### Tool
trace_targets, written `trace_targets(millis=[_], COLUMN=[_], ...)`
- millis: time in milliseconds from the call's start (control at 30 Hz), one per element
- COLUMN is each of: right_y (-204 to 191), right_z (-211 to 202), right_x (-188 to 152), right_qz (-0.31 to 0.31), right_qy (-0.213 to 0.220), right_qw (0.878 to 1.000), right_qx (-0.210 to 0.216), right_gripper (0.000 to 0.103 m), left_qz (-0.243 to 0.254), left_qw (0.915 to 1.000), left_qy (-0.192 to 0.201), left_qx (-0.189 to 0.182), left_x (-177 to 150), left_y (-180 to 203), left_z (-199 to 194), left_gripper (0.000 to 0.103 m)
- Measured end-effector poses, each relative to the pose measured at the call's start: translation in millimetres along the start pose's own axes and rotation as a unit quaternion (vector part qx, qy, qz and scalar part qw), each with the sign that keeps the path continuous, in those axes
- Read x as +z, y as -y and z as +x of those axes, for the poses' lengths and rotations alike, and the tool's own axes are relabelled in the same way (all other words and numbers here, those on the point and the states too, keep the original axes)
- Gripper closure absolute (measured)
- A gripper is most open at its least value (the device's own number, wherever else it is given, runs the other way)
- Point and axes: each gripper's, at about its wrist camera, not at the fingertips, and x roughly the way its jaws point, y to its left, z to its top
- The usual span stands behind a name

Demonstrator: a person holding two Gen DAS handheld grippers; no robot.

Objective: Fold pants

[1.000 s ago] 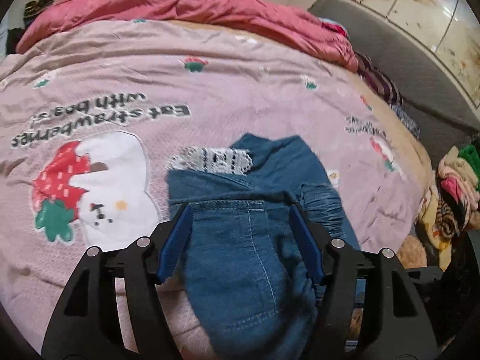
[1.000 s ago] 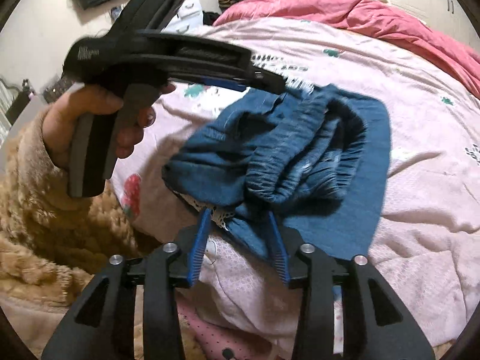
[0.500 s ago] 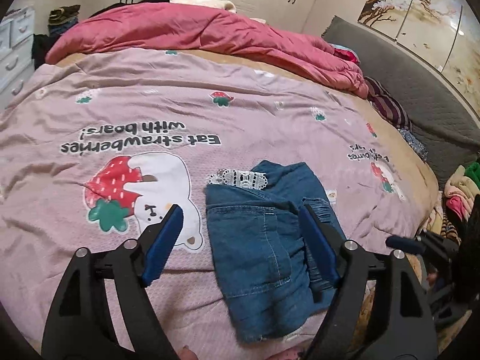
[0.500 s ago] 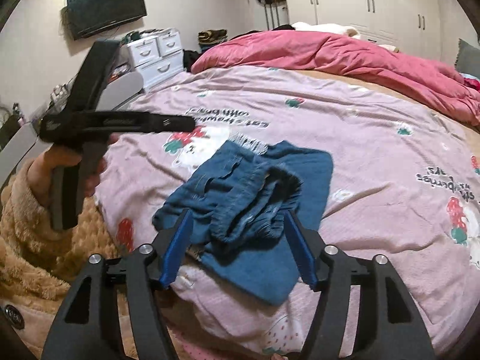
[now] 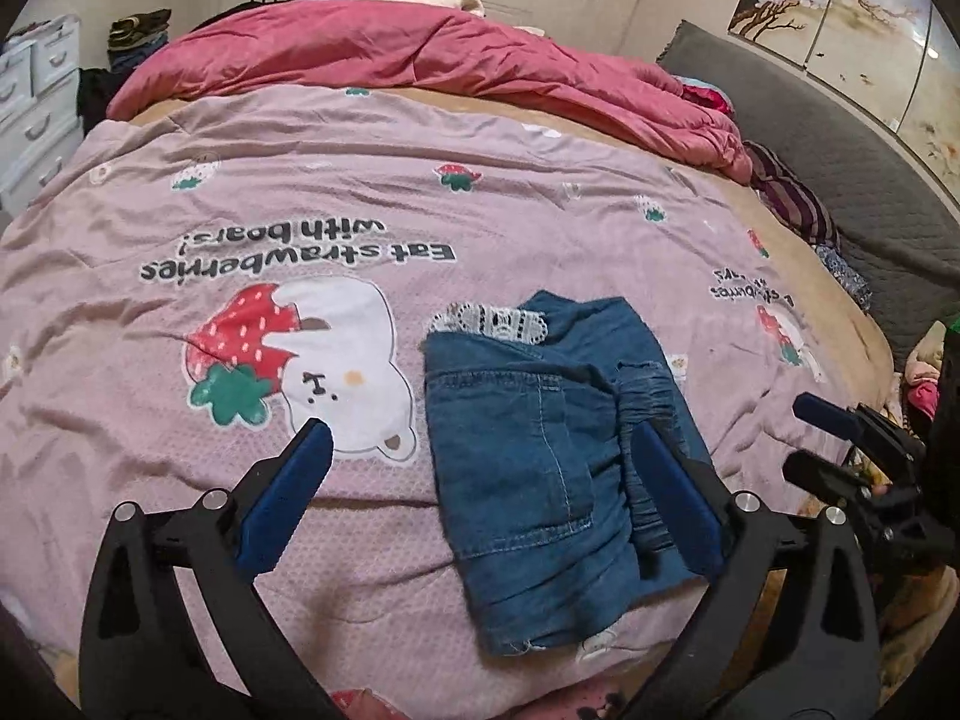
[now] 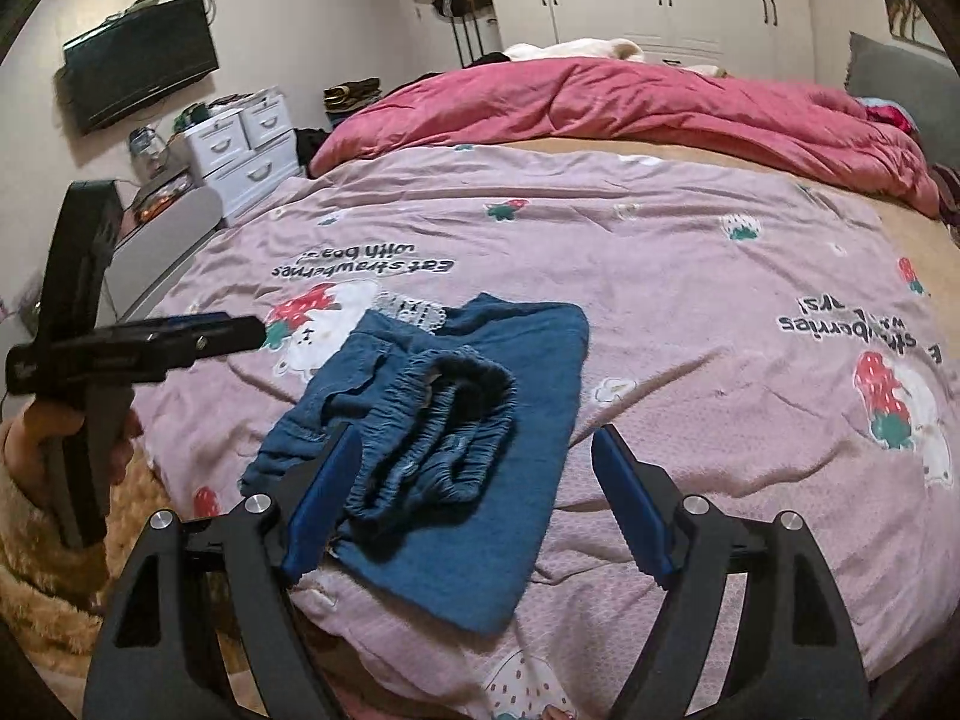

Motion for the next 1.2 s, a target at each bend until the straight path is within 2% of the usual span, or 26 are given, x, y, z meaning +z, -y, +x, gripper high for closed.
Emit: trace_targets(millis=[400,600,800,900,1000,1167,1200], right_y=[17,20,23,28,27,28,29], right_z=[27,39,49,52,56,69,72], right_x=[-5,-10,-12,-11,-10,-16,-17], right_qz=[0.045,0.054,0.07,0.083,0.081,0.091,0.094], right_qy=[-0.037,-0.057,-0.067,-0.071,-0.077,-0.096,-0.098], right_qw=[0.998,0.997,0.995,0.994,0.993,0.99,0.989], right_qx=[-0.008,0.003,0.017,0.027,0.035,0.043,0.049], right_gripper=[0.024,0.024,0.025,0.025,0.031,0.033,0.035], left_qz=[0.001,0.002,-0.02,-0.046,-0.06,-0.068,-0.068], left_qw=[0.9996,0.9991,0.9985,0.9971,0.9956,0.9936,0.9931], left_qy=[-0.028,-0.042,-0.051,-0.056,-0.063,-0.07,-0.074], left_qx=[0.005,0.009,-0.001,-0.023,-0.034,-0.056,-0.061], left_x=[-9,-16,-23,-27,-28,-21,-20], left_y=[4,6,1,-4,-7,-8,-7], left_z=[21,36,48,54,61,74,77], left_gripper=[0.009,0.009,0.009,0.01,0.01,0.022,0.029])
